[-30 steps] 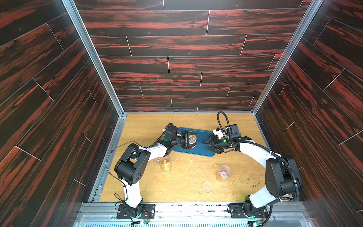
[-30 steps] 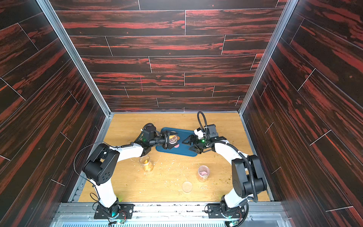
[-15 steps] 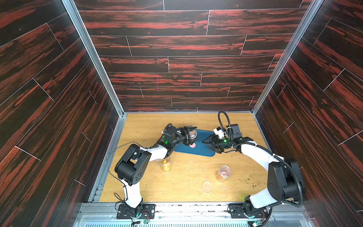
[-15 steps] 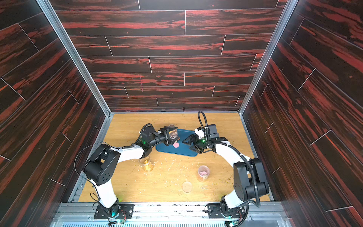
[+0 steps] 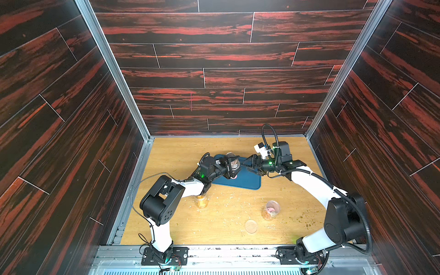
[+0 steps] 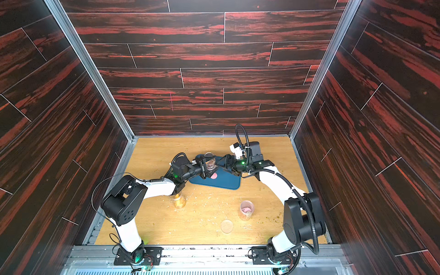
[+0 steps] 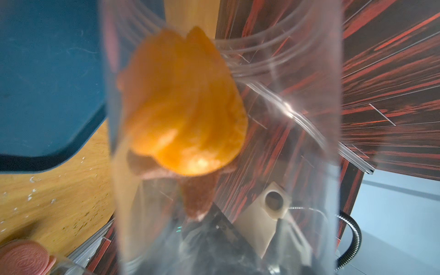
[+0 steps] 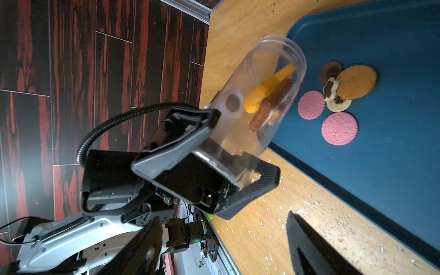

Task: Pour the cookies out of the jar
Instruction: Pour the cookies in the jar onto the tray.

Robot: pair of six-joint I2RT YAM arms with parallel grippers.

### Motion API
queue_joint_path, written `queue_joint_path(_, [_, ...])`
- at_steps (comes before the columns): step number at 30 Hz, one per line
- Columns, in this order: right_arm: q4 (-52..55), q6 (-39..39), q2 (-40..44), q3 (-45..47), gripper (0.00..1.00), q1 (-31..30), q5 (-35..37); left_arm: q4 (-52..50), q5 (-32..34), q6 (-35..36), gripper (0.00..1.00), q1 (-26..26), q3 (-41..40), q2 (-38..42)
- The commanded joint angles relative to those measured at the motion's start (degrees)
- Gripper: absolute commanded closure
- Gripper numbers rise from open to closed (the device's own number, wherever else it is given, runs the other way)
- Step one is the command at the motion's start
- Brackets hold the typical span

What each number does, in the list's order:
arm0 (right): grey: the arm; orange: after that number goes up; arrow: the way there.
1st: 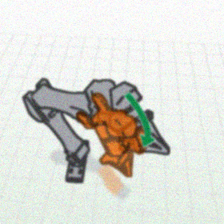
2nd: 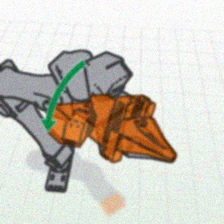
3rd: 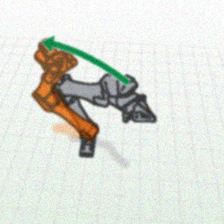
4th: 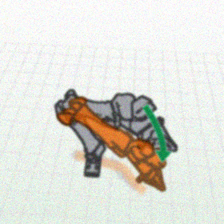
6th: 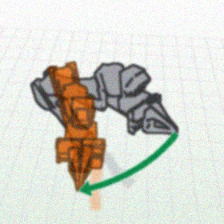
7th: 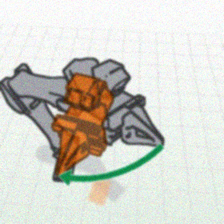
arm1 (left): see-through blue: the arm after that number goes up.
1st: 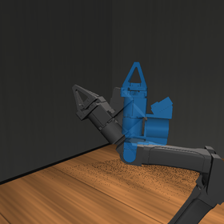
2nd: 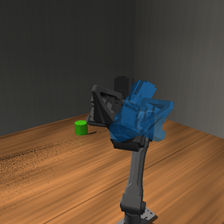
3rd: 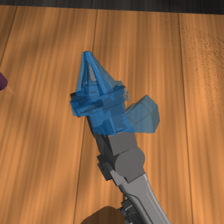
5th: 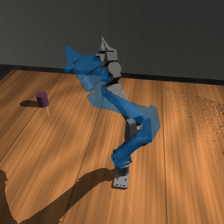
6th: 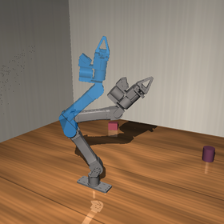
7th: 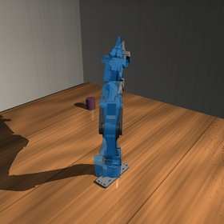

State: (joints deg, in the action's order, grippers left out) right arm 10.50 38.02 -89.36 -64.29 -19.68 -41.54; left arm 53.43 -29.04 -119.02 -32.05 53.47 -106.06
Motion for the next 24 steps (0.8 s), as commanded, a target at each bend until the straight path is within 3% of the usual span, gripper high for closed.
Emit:
queue_joint_path(1, [1.8,-2.2,-3.6,-2.5,0.15,-0.8,0.1,3.9,0.7,-14.7,0.76,-0.8,1.7,3.3])
queue_joint_path(11, [11.5,-4.6,-14.4,-9.9,0.15,-1.4,10.5,3.8,0.4,-15.1,0.76,-1.3,1.4,4.9])
queue_joint_path(20, [6.5,-2.3,-6.8,-6.3,0.15,-2.1,7.6,4.5,-1.0,-13.0,0.76,-0.7,-2.9,4.7])
queue_joint_path(24, [10.0,-4.1,-2.0,-6.1,0.15,-2.0,10.8,8.7,1.6,-16.1,0.76,-0.9,-5.3,4.2])
